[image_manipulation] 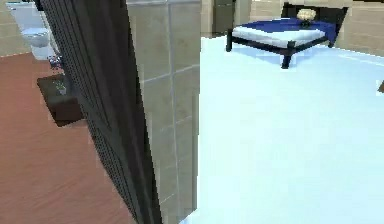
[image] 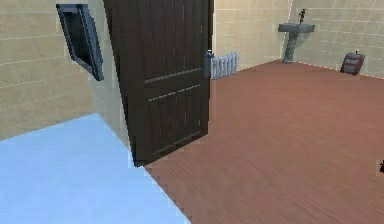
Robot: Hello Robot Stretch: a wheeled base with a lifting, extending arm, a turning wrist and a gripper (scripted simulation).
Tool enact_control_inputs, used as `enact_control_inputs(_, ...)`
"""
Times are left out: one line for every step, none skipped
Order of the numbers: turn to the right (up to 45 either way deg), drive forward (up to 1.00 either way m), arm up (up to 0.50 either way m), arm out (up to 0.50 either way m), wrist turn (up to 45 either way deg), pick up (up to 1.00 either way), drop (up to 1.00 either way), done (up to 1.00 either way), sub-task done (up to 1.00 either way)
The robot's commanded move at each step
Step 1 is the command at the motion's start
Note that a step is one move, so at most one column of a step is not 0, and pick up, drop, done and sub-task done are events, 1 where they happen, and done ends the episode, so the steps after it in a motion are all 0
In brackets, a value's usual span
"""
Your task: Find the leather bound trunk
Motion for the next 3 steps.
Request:
enact_control_inputs(0.0,0.45,0.0,0.0,0.0,0.0,0.0,0.0,0.0)
enact_control_inputs(45.0,0.0,0.0,0.0,0.0,0.0,0.0,0.0,0.0)
enact_control_inputs(9.0,0.0,0.0,0.0,0.0,0.0,0.0,0.0,0.0)
